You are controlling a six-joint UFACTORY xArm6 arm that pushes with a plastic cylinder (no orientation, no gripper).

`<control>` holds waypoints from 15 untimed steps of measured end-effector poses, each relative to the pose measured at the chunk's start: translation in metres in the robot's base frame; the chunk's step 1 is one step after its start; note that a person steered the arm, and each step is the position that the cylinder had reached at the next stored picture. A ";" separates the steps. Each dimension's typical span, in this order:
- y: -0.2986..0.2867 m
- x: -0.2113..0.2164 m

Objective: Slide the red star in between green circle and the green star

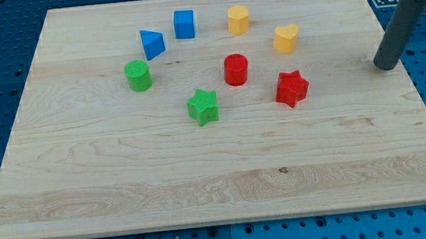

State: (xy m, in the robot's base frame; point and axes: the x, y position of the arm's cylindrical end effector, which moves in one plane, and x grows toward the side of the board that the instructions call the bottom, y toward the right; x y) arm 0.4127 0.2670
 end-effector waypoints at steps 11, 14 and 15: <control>-0.239 0.037; -0.252 0.061; -0.251 0.081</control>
State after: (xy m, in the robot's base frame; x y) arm 0.4933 0.0162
